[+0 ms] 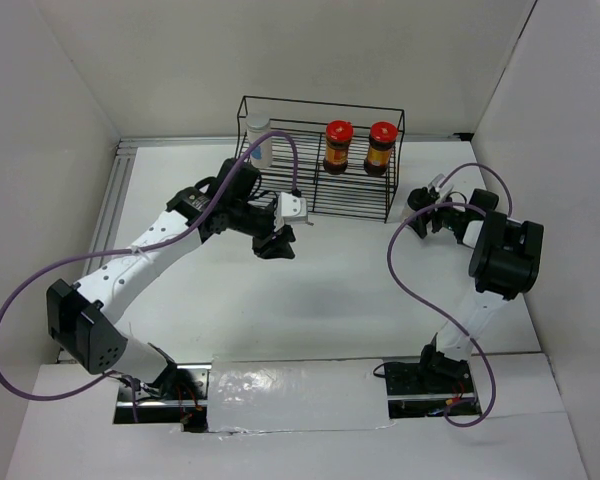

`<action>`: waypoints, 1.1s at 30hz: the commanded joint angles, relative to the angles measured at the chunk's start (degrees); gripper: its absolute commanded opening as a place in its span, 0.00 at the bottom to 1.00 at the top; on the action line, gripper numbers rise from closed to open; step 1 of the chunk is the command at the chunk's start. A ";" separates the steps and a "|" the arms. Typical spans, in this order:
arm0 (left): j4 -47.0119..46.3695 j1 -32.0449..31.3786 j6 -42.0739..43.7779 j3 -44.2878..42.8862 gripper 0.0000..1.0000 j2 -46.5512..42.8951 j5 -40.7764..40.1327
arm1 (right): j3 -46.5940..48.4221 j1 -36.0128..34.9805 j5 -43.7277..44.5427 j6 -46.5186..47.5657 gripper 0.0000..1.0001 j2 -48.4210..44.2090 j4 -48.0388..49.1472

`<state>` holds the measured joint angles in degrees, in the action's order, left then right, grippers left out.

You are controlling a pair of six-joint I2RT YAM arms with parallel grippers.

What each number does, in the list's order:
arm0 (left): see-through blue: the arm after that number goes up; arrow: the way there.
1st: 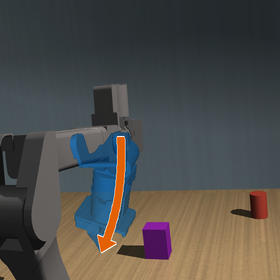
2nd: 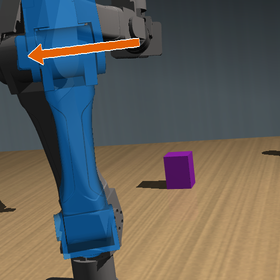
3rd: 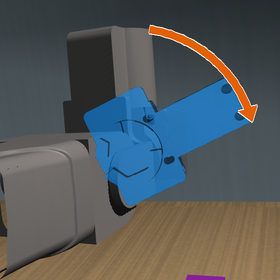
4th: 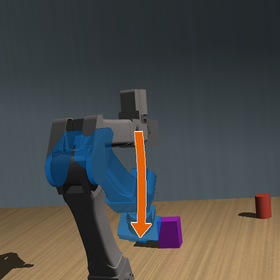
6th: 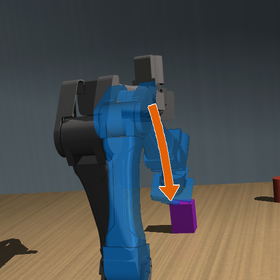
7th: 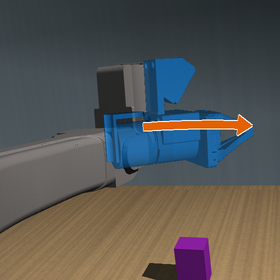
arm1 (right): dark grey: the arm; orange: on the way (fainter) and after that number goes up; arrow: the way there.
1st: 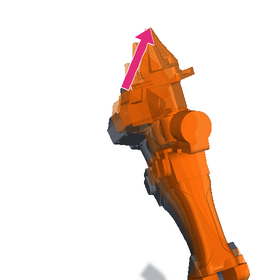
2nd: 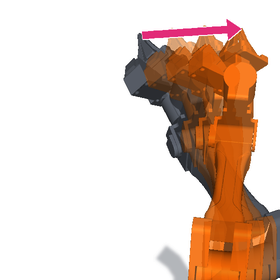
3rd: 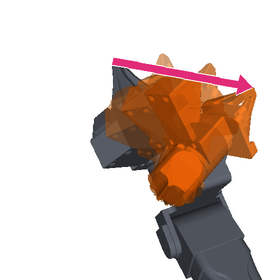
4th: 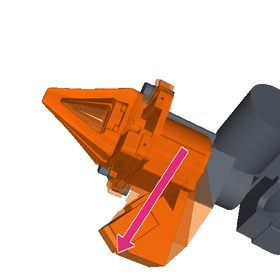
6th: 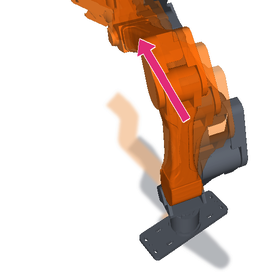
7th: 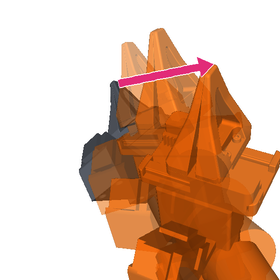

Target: Organize the condiment bottles

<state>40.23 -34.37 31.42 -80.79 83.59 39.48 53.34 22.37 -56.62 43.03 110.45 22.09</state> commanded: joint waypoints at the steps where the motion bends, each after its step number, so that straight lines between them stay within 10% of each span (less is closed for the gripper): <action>1: -0.94 0.18 0.31 -2.35 0.53 0.43 0.51 | 3.17 -0.13 -2.79 3.64 0.84 0.99 -3.54; 33: -3.57 0.09 -0.39 -1.56 0.53 -1.33 3.84 | 8.80 5.40 -11.93 11.03 0.48 -8.40 -24.45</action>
<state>39.00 -34.35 31.31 -81.03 84.01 39.51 59.24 26.74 -63.66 52.47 109.23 0.86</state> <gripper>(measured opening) 0.533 0.734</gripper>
